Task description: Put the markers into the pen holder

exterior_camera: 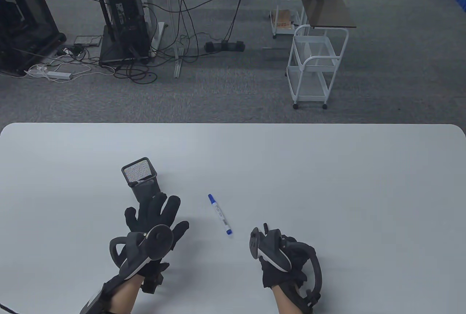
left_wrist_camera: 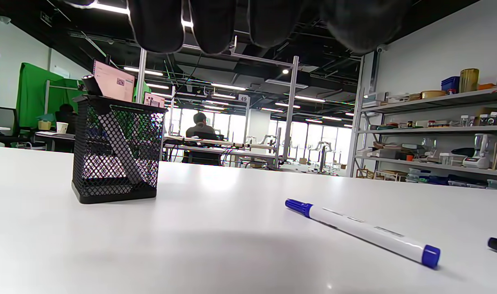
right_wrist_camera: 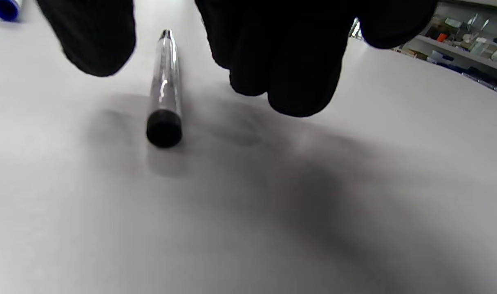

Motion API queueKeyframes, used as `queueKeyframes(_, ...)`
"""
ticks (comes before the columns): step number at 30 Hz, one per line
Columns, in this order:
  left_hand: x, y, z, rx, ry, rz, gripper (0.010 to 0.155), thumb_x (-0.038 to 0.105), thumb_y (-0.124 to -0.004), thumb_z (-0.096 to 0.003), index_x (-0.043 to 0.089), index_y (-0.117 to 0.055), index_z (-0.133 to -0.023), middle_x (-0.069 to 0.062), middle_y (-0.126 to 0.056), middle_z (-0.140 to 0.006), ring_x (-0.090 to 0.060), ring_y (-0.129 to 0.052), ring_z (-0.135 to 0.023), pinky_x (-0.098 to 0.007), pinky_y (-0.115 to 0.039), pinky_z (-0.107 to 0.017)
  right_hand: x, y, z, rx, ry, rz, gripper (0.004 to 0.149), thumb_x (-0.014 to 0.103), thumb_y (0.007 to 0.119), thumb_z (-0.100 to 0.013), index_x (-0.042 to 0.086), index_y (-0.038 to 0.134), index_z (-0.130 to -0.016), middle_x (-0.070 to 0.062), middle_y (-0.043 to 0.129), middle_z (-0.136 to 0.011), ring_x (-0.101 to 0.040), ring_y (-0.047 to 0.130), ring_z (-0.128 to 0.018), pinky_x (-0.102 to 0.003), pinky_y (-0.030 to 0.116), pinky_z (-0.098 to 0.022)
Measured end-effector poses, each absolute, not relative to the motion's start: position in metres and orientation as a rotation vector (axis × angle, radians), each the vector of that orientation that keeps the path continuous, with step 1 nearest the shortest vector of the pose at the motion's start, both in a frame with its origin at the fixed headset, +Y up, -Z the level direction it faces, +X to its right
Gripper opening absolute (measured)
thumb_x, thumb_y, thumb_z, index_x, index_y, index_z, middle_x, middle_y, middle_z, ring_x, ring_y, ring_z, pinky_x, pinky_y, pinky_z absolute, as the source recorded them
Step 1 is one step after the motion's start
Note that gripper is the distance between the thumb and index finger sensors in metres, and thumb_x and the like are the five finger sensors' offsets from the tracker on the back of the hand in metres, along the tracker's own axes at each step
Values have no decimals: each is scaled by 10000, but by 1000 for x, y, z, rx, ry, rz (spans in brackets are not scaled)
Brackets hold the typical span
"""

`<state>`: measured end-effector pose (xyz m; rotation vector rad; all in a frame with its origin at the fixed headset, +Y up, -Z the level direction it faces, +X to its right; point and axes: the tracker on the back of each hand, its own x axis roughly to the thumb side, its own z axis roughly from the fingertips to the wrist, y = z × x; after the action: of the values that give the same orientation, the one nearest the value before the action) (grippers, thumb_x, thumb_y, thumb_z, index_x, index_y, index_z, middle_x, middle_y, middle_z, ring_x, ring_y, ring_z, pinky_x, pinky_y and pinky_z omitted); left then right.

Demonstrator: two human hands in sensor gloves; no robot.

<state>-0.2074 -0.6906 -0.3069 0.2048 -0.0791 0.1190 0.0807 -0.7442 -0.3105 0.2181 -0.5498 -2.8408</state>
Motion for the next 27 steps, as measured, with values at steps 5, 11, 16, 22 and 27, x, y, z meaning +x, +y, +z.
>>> queueKeyframes(5,-208,-691,-307,201,-74,121,710,642,-645,-550,393,-463,-1190,-33,-443,-1299,-457,-489,-1225,-763,-347,-808,83,-751,-310,252,-612,-2835,760,531,718,-589,-46,620,-1074,-222,839,-912,-387,969,-729,-708,601,-602)
queueKeyframes(11,-206,-691,-307,192,-78,113,710,642,-645,-549,393,-464,-1189,-28,-443,-1300,-459,-487,-1225,-763,-346,-808,82,-751,-309,291,-590,-2885,700,486,755,-587,-50,681,-1031,-205,894,-851,-354,1013,-668,-698,626,-589)
queueKeyframes(16,-205,-692,-307,188,-79,103,709,644,-644,-548,396,-467,-1188,-27,-442,-1300,-457,-488,-1225,-762,-347,-809,83,-751,-309,309,-583,-2915,672,463,770,-584,-49,698,-1013,-196,909,-826,-345,1021,-643,-693,632,-586)
queueKeyframes(22,-204,-693,-307,188,-77,95,712,643,-645,-549,396,-457,-1190,-30,-442,-1300,-459,-487,-1225,-763,-346,-808,81,-752,-308,326,-552,-2941,582,407,790,-589,-24,737,-976,-168,934,-776,-320,1039,-600,-687,640,-583)
queueKeyframes(27,-203,-693,-307,189,-79,88,712,645,-643,-549,399,-455,-1190,-31,-439,-1301,-459,-486,-1225,-763,-346,-808,79,-751,-308,297,-542,-2947,550,383,805,-593,-29,751,-953,-162,941,-756,-326,1038,-587,-685,635,-585)
